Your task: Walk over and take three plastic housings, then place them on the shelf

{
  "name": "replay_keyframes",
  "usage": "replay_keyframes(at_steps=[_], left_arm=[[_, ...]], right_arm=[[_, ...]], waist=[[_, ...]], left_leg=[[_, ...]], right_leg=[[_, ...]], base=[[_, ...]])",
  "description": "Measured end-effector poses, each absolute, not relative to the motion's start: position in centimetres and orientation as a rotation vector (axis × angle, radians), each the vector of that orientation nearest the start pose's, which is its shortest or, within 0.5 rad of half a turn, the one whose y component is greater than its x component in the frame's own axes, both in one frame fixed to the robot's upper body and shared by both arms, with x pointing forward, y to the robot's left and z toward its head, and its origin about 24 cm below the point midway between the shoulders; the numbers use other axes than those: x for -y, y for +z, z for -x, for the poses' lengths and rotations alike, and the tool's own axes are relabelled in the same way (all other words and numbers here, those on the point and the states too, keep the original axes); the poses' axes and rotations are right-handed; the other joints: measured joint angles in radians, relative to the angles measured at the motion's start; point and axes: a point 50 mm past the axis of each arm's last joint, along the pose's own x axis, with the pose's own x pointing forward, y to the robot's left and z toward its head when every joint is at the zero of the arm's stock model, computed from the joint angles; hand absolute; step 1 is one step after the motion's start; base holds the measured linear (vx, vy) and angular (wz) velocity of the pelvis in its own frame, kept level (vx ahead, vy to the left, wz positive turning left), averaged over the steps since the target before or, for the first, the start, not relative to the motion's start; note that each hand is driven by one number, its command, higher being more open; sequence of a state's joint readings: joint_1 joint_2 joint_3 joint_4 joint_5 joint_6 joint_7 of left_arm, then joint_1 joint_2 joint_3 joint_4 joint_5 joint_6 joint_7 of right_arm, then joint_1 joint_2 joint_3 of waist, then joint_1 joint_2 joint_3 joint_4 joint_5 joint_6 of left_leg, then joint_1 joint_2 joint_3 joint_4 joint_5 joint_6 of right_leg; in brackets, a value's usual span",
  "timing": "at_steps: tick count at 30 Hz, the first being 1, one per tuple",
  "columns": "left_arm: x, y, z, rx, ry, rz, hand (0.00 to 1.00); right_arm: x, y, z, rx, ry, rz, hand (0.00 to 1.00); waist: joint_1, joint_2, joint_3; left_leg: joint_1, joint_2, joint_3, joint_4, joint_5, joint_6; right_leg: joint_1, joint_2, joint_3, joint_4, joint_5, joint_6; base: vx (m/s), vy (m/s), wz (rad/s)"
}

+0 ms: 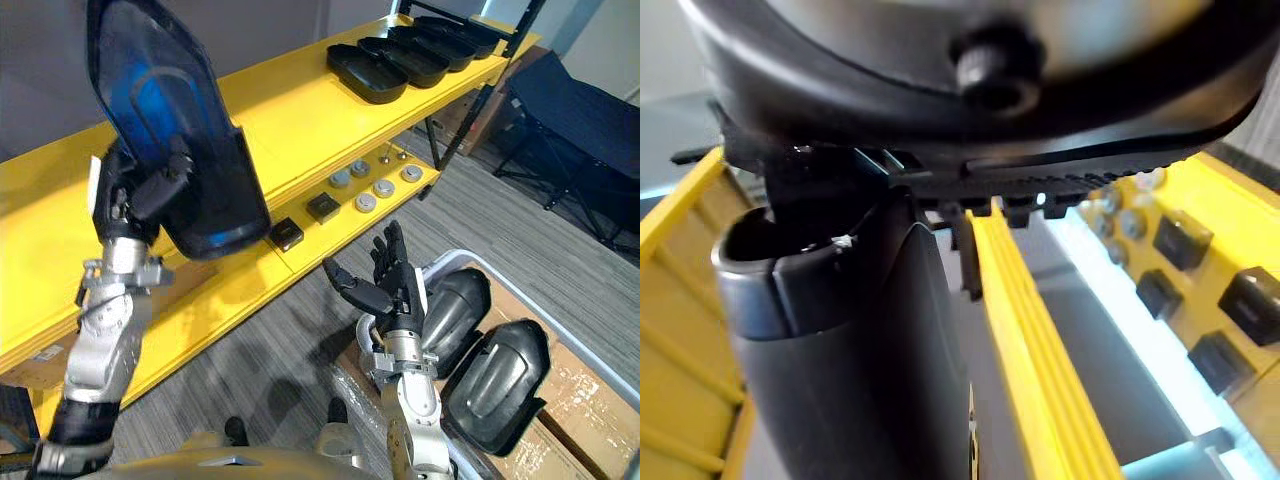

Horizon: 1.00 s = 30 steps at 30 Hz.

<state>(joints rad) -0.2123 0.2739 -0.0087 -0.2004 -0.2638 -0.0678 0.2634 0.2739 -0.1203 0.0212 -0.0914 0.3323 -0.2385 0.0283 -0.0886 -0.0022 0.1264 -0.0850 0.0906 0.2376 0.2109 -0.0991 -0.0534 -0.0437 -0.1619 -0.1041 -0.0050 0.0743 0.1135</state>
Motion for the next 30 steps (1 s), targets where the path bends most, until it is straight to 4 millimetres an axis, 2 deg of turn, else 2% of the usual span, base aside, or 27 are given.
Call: replay_keyframes(at_steps=[2,4,7,11,13,19,22,26,30], left_arm=[[-19.7,16.1,-29.4,0.445,0.196,0.018,0.00],[-21.5,16.8,-31.6,0.410,0.279,-0.010,0.00],[-22.9,16.4,-33.1,0.328,0.350,-0.008,0.00],[-23.2,16.9,-34.4,0.271,0.357,0.013,0.00],[-23.6,18.1,-35.3,0.262,0.368,0.007,0.00],[-24.4,20.7,-36.6,0.272,0.379,0.034,0.00],[-24.7,22.8,-36.7,0.320,0.390,0.062,0.00],[-25.0,27.1,-36.7,0.437,0.414,0.083,0.00],[-25.3,29.1,-36.6,0.490,0.452,0.097,0.00]], right_arm=[[18.5,2.8,-19.8,0.061,-0.039,-0.200,1.00],[18.6,3.0,-20.1,0.066,-0.008,-0.197,1.00],[18.7,3.2,-20.2,0.071,0.011,-0.194,1.00],[18.9,3.8,-20.8,0.094,0.033,-0.170,1.00],[18.7,4.3,-21.5,0.113,0.054,-0.164,1.00],[17.9,4.9,-22.2,0.129,0.094,-0.188,1.00],[17.1,4.9,-22.4,0.127,0.123,-0.194,1.00],[16.2,5.5,-23.0,0.147,0.143,-0.202,1.00],[15.9,5.8,-23.3,0.157,0.131,-0.208,1.00]], waist=[[-0.007,0.002,0.001],[-0.030,0.004,0.003],[-0.052,0.010,0.012],[-0.054,0.021,0.063],[-0.055,0.027,0.098],[-0.057,0.022,0.186],[-0.055,0.010,0.228],[-0.052,-0.009,0.296],[-0.049,-0.019,0.319]], left_leg=[[-0.003,0.008,0.006,0.012,-0.003,-0.004],[-0.012,0.010,0.009,0.015,-0.004,-0.004],[-0.012,0.011,0.017,0.026,-0.012,-0.001],[-0.030,0.015,0.026,0.060,-0.026,0.005],[-0.069,0.020,0.026,0.085,-0.027,0.006],[-0.119,0.022,0.026,0.105,-0.022,0.012],[-0.133,0.022,0.026,0.106,-0.020,0.014],[-0.156,0.022,0.024,0.108,-0.010,0.018],[-0.189,0.020,0.020,0.097,0.007,0.018]], right_leg=[[-0.004,0.007,0.009,0.002,0.003,-0.002],[-0.009,0.009,0.014,0.004,0.007,-0.005],[-0.010,0.009,0.027,0.006,0.008,-0.004],[-0.028,0.008,0.040,0.024,0.008,-0.003],[-0.065,0.009,0.046,0.039,0.012,0.003],[-0.117,0.008,0.054,0.059,0.016,0.006],[-0.133,0.008,0.056,0.065,0.019,0.004],[-0.165,0.006,0.060,0.088,0.017,0.002],[-0.208,0.004,0.060,0.107,0.016,-0.001]], base=[[-0.01,-0.024,-0.15],[0.00,-0.011,-0.07],[-0.01,0.016,-0.08],[-0.06,0.030,-0.09],[-0.12,0.025,-0.03],[-0.06,0.010,-0.01],[0.00,0.000,0.00],[-0.02,0.002,0.03],[-0.04,-0.003,0.05]])
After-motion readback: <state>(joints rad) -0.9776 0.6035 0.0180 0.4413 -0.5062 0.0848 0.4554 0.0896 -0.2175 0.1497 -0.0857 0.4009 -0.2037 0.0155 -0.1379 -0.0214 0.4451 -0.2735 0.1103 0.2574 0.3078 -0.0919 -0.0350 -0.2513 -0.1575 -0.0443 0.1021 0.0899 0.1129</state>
